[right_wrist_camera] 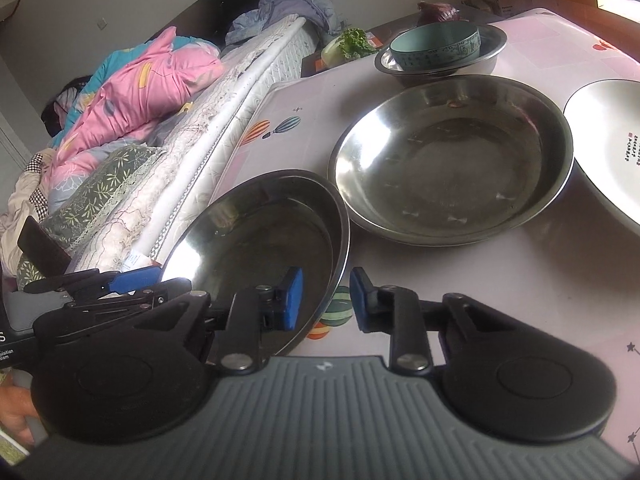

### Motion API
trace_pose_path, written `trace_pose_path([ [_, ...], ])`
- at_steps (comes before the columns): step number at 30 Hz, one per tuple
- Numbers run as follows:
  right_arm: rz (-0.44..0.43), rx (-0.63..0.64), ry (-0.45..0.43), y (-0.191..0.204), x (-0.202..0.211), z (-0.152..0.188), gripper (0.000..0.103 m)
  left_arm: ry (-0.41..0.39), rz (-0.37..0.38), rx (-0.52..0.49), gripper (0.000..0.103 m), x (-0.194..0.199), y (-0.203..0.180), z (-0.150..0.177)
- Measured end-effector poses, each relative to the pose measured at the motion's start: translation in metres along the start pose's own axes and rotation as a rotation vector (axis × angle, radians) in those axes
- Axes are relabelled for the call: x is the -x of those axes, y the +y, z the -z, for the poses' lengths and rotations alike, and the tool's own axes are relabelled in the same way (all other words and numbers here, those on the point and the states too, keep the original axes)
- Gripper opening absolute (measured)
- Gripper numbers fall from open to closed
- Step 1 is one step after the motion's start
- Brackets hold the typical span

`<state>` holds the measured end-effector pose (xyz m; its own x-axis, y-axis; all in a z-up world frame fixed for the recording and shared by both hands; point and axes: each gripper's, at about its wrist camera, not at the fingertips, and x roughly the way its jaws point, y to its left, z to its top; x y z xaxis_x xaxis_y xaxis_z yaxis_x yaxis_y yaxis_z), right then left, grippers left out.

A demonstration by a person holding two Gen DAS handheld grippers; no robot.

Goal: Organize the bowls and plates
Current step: 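Grasp the large steel bowl rim with the left tool while the right tool grips its rim, then lift and carry the large steel bowl with both tools toward the other steel bowl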

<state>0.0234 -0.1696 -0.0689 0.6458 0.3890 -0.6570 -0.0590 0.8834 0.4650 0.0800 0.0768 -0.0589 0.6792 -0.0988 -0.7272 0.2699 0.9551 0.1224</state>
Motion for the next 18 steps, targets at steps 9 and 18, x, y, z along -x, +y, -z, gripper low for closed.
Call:
trace_pose_path([
  [9, -0.011, -0.021, 0.018, -0.004, -0.001, 0.001, 0.018, 0.014, 0.029, 0.041, 0.035, 0.004, 0.004, 0.000],
  [18, 0.009, -0.015, 0.025, -0.009, 0.016, 0.012, 0.018, 0.027, 0.100, 0.058, 0.035, 0.022, -0.002, 0.012],
])
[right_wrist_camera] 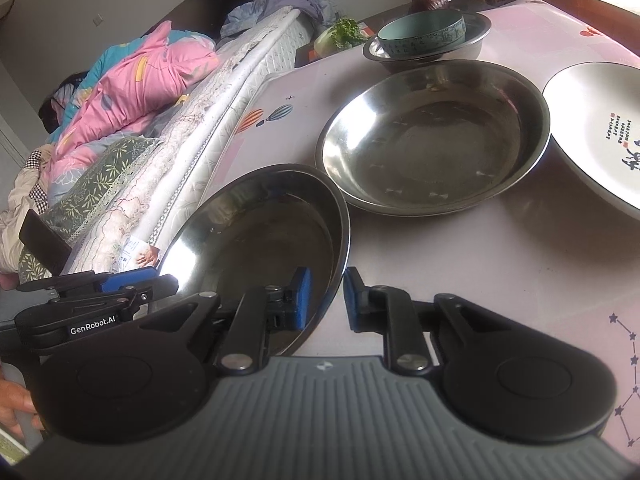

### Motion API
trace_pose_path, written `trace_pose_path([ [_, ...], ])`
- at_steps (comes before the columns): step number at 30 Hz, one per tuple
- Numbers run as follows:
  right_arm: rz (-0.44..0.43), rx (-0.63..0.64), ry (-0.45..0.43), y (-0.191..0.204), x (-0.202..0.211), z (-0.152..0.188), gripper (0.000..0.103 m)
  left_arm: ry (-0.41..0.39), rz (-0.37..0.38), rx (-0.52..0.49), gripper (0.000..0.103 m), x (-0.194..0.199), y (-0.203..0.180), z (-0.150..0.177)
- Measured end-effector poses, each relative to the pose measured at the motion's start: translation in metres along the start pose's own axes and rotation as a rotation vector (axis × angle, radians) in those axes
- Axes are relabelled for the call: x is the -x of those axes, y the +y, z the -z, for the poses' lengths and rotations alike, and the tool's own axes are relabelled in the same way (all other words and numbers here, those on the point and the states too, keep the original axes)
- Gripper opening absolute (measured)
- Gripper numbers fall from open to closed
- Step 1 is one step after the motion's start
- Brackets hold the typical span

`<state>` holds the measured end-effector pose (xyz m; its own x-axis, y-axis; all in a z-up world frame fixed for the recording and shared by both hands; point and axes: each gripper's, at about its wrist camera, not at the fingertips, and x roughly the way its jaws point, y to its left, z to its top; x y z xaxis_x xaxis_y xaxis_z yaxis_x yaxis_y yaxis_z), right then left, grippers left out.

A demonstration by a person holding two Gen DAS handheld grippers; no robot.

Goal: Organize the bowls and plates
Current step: 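Lift and carry the large steel bowl with both tools toward the other steel bowl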

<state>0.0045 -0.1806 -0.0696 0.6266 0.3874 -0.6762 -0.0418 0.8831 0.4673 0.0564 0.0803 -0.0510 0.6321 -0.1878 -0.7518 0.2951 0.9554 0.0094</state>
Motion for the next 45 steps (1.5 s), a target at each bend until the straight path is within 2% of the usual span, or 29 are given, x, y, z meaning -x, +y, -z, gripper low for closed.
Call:
trace_pose_path([
  [12, 0.006, -0.050, -0.005, -0.016, 0.031, 0.026, 0.019, 0.009, 0.052, -0.029, 0.035, 0.021, -0.027, 0.021],
  [21, 0.014, -0.091, -0.027, -0.028, 0.051, 0.043, 0.020, 0.032, 0.099, -0.031, 0.040, 0.026, -0.036, 0.027],
  [27, 0.051, -0.082, -0.052, -0.028, 0.051, 0.044, 0.020, 0.075, 0.098, -0.023, 0.044, 0.011, -0.036, 0.022],
  [37, 0.071, -0.072, -0.060, -0.026, 0.037, 0.034, 0.020, 0.093, 0.079, -0.026, 0.044, -0.009, -0.038, 0.011],
  [45, 0.066, -0.066, -0.055, -0.024, 0.030, 0.032, 0.020, 0.094, 0.074, -0.019, 0.043, -0.007, -0.040, 0.011],
])
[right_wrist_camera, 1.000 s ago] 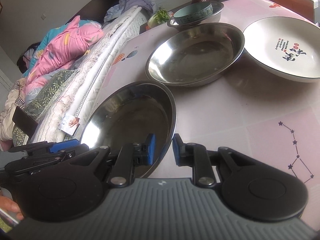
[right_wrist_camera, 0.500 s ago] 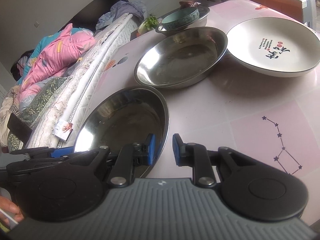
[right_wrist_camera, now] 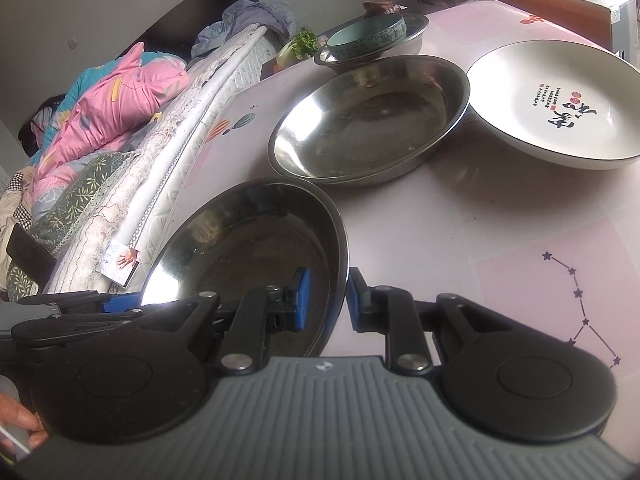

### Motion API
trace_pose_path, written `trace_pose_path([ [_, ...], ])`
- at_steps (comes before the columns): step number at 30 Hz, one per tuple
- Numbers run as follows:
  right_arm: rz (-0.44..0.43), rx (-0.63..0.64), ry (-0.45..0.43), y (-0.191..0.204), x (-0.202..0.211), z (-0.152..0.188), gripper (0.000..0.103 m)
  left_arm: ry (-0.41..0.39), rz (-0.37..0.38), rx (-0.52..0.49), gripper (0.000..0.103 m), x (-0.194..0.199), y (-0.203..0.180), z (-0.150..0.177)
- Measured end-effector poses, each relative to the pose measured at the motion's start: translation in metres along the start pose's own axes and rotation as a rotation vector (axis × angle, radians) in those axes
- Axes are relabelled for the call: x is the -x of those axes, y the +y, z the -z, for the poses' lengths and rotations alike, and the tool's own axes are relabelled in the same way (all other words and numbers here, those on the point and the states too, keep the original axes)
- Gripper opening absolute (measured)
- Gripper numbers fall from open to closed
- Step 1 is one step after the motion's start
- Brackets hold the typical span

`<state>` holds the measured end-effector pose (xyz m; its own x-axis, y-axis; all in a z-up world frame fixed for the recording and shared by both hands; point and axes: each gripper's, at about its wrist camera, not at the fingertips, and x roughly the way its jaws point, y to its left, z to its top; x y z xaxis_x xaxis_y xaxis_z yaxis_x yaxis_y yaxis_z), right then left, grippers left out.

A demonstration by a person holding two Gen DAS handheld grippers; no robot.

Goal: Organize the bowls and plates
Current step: 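Lift and carry the large steel bowl with both tools toward the other steel bowl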

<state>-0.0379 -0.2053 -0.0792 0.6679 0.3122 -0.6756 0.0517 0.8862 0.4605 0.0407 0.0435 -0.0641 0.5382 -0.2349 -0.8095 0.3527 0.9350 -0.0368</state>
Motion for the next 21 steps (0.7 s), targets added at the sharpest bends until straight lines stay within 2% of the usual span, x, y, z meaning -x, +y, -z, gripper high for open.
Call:
trace_pose_path([
  [12, 0.018, -0.029, -0.021, -0.011, 0.007, 0.000, 0.020, 0.018, 0.031, -0.019, 0.043, 0.008, -0.016, 0.009],
  [21, 0.018, -0.037, -0.020, -0.015, 0.007, 0.004, 0.020, 0.019, 0.028, -0.024, 0.043, 0.004, -0.016, 0.008],
])
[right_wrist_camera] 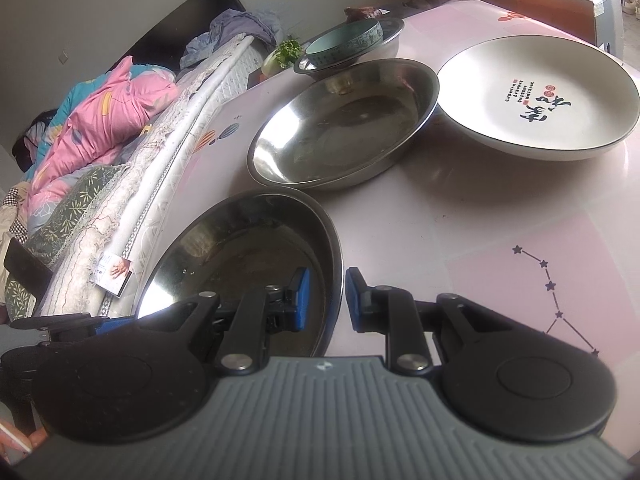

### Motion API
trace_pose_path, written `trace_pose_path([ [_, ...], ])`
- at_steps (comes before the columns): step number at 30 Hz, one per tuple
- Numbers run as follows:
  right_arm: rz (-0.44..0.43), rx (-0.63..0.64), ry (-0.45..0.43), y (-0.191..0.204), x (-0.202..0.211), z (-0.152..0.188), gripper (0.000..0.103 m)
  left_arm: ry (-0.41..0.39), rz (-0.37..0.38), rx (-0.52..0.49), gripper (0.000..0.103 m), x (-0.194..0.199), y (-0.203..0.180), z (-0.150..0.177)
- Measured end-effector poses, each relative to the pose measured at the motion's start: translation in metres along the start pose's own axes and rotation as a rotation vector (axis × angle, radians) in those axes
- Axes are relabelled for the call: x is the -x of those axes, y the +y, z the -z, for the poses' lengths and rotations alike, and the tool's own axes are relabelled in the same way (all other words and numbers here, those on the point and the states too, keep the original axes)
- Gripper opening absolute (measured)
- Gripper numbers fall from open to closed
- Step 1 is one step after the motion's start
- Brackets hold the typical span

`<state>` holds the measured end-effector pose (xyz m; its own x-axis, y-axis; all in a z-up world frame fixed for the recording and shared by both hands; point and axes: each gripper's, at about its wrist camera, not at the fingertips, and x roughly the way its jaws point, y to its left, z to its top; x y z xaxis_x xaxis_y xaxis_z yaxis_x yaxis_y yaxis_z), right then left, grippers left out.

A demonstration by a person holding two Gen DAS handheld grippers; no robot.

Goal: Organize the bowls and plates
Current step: 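Lift and carry the large steel bowl with both tools toward the other steel bowl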

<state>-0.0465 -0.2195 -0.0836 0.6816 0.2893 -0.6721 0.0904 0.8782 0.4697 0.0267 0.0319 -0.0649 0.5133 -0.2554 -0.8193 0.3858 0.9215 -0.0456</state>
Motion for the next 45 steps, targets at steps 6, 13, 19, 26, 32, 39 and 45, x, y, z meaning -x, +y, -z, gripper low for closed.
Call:
trace_pose_path([
  [6, 0.003, 0.000, 0.008, 0.000, -0.002, 0.002, 0.020, 0.007, -0.003, -0.008, 0.043, -0.003, 0.000, 0.000],
  [13, 0.002, 0.016, 0.018, 0.005, -0.006, 0.002, 0.020, 0.007, -0.006, -0.007, 0.043, -0.006, 0.001, 0.000],
  [19, 0.003, 0.016, 0.016, 0.006, -0.006, 0.002, 0.020, 0.007, -0.007, -0.010, 0.043, -0.006, 0.001, 0.000],
  [26, 0.007, 0.020, 0.010, 0.006, -0.006, 0.003, 0.020, 0.005, -0.010, -0.015, 0.042, -0.007, 0.000, -0.003],
  [32, -0.019, -0.009, 0.022, 0.004, -0.007, 0.001, 0.020, 0.008, -0.025, -0.020, 0.042, -0.005, 0.000, -0.002],
  [39, -0.026, 0.019, 0.029, 0.011, -0.013, -0.001, 0.020, 0.012, -0.035, -0.009, 0.042, -0.003, 0.006, 0.000],
  [45, -0.012, 0.034, 0.016, 0.011, -0.012, -0.002, 0.020, 0.012, -0.039, -0.013, 0.042, -0.004, 0.006, -0.001],
])
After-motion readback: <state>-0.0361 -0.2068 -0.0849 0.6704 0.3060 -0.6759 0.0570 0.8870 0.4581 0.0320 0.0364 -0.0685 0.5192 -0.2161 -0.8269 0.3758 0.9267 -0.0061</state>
